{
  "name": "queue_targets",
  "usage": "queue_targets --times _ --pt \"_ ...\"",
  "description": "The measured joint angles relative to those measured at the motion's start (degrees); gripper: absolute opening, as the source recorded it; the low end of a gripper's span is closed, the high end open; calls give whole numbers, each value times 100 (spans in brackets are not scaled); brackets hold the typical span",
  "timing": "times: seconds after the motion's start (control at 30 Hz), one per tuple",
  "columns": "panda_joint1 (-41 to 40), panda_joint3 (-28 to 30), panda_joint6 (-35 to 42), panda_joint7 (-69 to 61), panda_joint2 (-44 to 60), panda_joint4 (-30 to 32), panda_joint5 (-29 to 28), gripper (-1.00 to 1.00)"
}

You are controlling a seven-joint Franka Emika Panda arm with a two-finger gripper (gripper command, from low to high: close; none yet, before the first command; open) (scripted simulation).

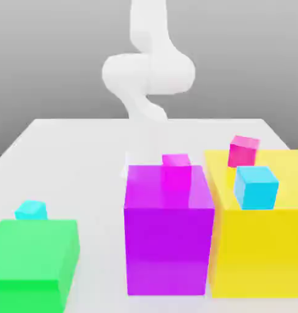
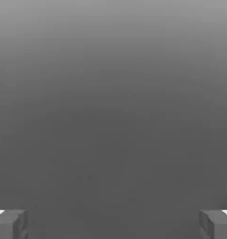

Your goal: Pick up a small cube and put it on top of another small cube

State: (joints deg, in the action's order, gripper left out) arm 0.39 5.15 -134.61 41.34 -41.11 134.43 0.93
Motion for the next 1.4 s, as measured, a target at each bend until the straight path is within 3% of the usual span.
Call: queue_targets --times 0.5,0.73,0.8,0.93,1.2,1.23,1.4 --pt "-168 2765 -1735 -2937 2991 1615 798 0" --pt "-1093 3484 -2559 -3960 4242 2370 707 0" --pt "-1156 3430 -2737 -4162 4483 2430 784 0" --pt "-1432 2988 -3005 -4745 4913 2338 1499 0" --pt "-2591 1457 -3549 -5963 5785 2098 3127 0" --pt "-2736 1264 -3616 -6111 5893 2070 3329 -100" --pt "-2737 1265 -3597 -6106 5892 2070 3324 -100"
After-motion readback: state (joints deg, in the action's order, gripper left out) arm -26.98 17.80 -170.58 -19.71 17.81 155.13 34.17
